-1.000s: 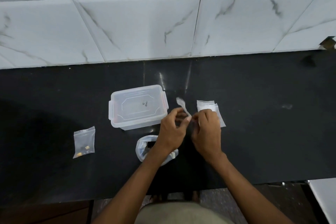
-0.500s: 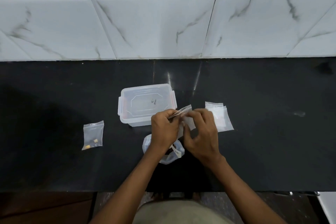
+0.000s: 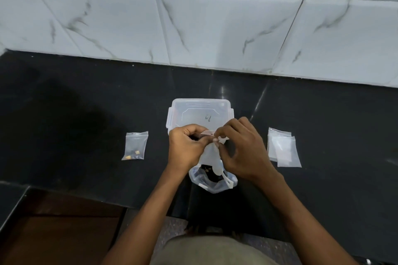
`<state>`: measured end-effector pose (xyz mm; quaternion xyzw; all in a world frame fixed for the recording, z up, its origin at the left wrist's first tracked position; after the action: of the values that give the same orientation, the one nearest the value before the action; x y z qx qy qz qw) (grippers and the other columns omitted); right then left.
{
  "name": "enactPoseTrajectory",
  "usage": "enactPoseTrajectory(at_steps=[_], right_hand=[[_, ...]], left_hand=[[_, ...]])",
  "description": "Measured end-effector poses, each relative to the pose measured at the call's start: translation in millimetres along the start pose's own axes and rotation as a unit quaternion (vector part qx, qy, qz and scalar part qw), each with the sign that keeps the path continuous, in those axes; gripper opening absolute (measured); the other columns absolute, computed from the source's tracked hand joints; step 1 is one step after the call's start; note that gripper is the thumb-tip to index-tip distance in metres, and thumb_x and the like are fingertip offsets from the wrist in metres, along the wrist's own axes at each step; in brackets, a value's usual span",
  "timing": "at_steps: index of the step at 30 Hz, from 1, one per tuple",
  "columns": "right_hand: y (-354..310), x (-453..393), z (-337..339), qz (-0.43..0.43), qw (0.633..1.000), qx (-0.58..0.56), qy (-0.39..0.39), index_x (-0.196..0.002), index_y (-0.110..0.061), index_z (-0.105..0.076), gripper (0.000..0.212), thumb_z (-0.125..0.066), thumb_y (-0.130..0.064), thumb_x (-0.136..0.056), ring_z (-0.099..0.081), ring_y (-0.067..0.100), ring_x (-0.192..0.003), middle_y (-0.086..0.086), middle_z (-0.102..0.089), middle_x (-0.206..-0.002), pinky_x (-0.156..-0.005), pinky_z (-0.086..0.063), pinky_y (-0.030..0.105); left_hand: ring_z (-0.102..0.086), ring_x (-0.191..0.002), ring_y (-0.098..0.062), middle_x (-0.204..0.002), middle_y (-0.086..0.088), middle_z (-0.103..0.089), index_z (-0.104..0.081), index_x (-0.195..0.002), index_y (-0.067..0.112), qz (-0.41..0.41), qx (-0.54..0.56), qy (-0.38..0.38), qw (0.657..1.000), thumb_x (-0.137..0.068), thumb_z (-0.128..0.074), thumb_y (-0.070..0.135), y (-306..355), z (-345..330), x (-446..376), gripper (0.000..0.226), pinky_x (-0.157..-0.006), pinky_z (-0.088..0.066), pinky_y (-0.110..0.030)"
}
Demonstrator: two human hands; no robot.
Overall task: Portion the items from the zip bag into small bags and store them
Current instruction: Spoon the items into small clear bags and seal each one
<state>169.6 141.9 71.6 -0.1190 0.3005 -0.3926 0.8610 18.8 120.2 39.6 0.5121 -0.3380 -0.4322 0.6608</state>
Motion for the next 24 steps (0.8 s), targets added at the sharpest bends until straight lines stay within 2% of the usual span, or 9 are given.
enactPoseTrajectory(at_steps=[4, 7, 9, 13, 16, 18, 21, 23, 24], right_hand=[[-12.2, -13.0, -1.0, 0.043, 0.998, 0.033, -0.013, -0.092, -0.014, -0.075, 0.016, -0.072, -0.005, -0.08, -0.049, 0.017, -0.079, 0.001, -0.066, -0.089, -0.064, -0.045, 0.032], [-19.6, -17.9, 2.9, 0.042, 0.999, 0.024, -0.014, -0.092, -0.013, -0.074, 0.021, -0.074, 0.001, -0.077, -0.056, 0.02, -0.075, 0.0, -0.071, -0.086, -0.057, -0.052, 0.036], [-25.3, -18.0, 1.2, 0.039, 0.999, 0.007, -0.029, -0.095, -0.015, -0.07, 0.023, -0.074, -0.001, -0.078, -0.063, 0.022, -0.069, 0.0, -0.073, -0.083, -0.055, -0.056, 0.035], [-37.9, -14.9, -2.0, 0.054, 0.996, -0.013, -0.066, -0.104, -0.02, -0.062, 0.019, -0.062, -0.011, -0.086, -0.064, 0.021, -0.058, -0.001, -0.073, -0.078, -0.054, -0.052, 0.028], [-43.1, -13.9, -4.1, 0.046, 0.993, -0.053, -0.093, -0.114, -0.023, -0.066, 0.028, -0.056, -0.017, -0.089, -0.064, 0.016, -0.066, -0.004, -0.074, -0.086, -0.06, -0.046, 0.024], [-46.4, -14.7, -8.0, 0.048, 0.991, -0.058, -0.107, -0.119, -0.025, -0.068, 0.036, -0.059, -0.017, -0.085, -0.063, 0.014, -0.069, -0.008, -0.073, -0.093, -0.06, -0.047, 0.024], [-48.0, -15.8, -16.3, 0.052, 0.991, -0.039, -0.116, -0.106, -0.024, -0.076, 0.03, -0.062, -0.014, -0.082, -0.066, 0.013, -0.072, -0.01, -0.074, -0.1, -0.059, -0.05, 0.024], [-46.3, -15.3, -22.5, 0.047, 0.99, -0.042, -0.129, -0.102, -0.024, -0.079, 0.027, -0.062, -0.013, -0.085, -0.071, 0.014, -0.081, -0.01, -0.077, -0.106, -0.071, -0.055, 0.023], [-46.0, -13.9, -26.5, 0.044, 0.988, -0.043, -0.143, -0.102, -0.026, -0.079, 0.028, -0.06, -0.014, -0.085, -0.071, 0.014, -0.083, -0.01, -0.077, -0.105, -0.074, -0.052, 0.019]], left_hand=[[-0.071, -0.076, -0.023, -0.079, 0.005, -0.076, -0.079, -0.079, 0.019, -0.016, -0.02, -0.025, 0.999, -0.068, -0.091, 0.007, -2.9, 12.7, -5.1, 0.021, -0.074, -0.061, -0.032], [-0.071, -0.093, -0.013, -0.097, 0.009, -0.076, -0.077, -0.101, 0.025, 0.001, -0.053, -0.105, 0.993, -0.071, -0.09, 0.006, -8.4, 12.1, -9.6, 0.038, -0.082, -0.061, -0.034], [-0.071, -0.096, -0.008, -0.101, 0.011, -0.075, -0.074, -0.109, 0.027, 0.008, -0.081, -0.151, 0.985, -0.077, -0.084, 0.001, -9.2, 10.7, -10.5, 0.042, -0.083, -0.06, -0.033], [-0.072, -0.09, -0.017, -0.091, -0.002, -0.076, -0.076, -0.096, 0.014, -0.024, -0.142, -0.182, 0.973, -0.083, -0.062, -0.016, -8.3, 13.4, -14.3, 0.036, -0.082, -0.059, -0.046], [-0.073, -0.093, -0.018, -0.092, -0.004, -0.077, -0.076, -0.096, 0.011, -0.041, -0.139, -0.204, 0.968, -0.078, -0.055, -0.023, -6.6, 12.7, -12.4, 0.044, -0.084, -0.059, -0.049], [-0.074, -0.098, -0.017, -0.097, -0.002, -0.078, -0.076, -0.102, 0.013, -0.03, -0.111, -0.223, 0.968, -0.077, -0.06, -0.023, -6.4, 9.1, -9.4, 0.046, -0.088, -0.06, -0.045], [-0.072, -0.104, -0.025, -0.105, -0.009, -0.076, -0.073, -0.112, 0.008, -0.001, -0.046, -0.262, 0.964, -0.079, -0.07, -0.017, -6.4, 0.3, -0.8, 0.042, -0.093, -0.059, -0.043], [-0.071, -0.106, -0.027, -0.108, -0.012, -0.074, -0.071, -0.114, 0.008, 0.006, -0.028, -0.292, 0.956, -0.08, -0.074, -0.014, -8.4, -4.5, 4.2, 0.041, -0.094, -0.059, -0.043], [-0.071, -0.105, -0.027, -0.108, -0.013, -0.073, -0.07, -0.114, 0.01, 0.011, -0.031, -0.304, 0.952, -0.08, -0.075, -0.013, -10.1, -5.1, 5.6, 0.041, -0.094, -0.059, -0.041]])
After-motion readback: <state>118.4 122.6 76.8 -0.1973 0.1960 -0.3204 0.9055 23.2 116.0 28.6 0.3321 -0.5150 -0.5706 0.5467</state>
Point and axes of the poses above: each hand's wrist, its own x-axis away from the middle knuckle, its own z-axis out of the back of the hand, y = z × x, the point moved 9 cm from there along -x, towards the middle knuckle
